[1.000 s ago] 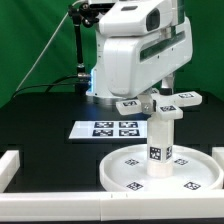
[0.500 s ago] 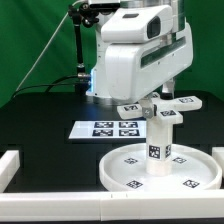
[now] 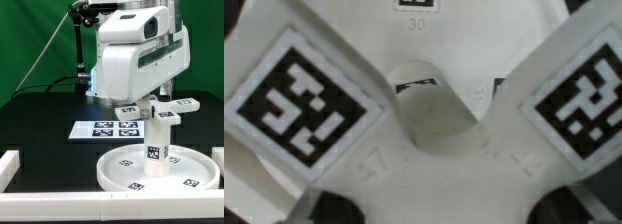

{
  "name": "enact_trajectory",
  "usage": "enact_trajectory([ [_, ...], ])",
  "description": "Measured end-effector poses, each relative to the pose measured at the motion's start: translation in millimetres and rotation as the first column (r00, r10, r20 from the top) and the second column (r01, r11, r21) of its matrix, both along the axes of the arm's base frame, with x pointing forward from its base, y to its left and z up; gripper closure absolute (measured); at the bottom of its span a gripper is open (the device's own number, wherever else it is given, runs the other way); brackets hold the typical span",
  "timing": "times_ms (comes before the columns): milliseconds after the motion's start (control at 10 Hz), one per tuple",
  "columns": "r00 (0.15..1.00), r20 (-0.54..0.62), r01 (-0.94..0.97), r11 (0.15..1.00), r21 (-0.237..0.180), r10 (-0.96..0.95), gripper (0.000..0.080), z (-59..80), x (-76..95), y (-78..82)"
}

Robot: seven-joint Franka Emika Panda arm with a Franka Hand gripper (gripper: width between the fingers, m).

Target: Assemble round table

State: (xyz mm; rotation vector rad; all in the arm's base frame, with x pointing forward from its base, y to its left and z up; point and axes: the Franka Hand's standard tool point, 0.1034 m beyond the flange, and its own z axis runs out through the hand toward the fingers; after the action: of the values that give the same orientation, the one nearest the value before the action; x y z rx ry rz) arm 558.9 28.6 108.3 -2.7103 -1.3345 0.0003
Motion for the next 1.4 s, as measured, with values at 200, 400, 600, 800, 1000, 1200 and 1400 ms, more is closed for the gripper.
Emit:
enact_trajectory([
  [200,1.000,0.000,0.000,1.000,0.000,0.000,0.0354,0.0,0.0,0.0],
  [400,1.000,0.000,0.005,1.000,0.000,-0.005,0.0354,0.0,0.0,0.0],
  [600,1.000,-0.002,0.025,1.000,-0.001,-0.025,0.0354,0.0,0.0,-0.1],
  [800,0.966,0.002,0.260,0.966,0.004,-0.260,0.0354,-0.2,-0.7,-0.4],
  [1000,0.882,0.001,0.472,0.881,0.029,-0.472,0.0354,-0.7,-1.1,-0.6],
  [1200,0.746,-0.006,0.665,0.745,0.056,-0.666,0.0354,-1.2,-1.8,-1.3],
  [1400,0.602,-0.026,0.797,0.599,0.071,-0.798,0.0354,-0.9,-0.3,1.8],
])
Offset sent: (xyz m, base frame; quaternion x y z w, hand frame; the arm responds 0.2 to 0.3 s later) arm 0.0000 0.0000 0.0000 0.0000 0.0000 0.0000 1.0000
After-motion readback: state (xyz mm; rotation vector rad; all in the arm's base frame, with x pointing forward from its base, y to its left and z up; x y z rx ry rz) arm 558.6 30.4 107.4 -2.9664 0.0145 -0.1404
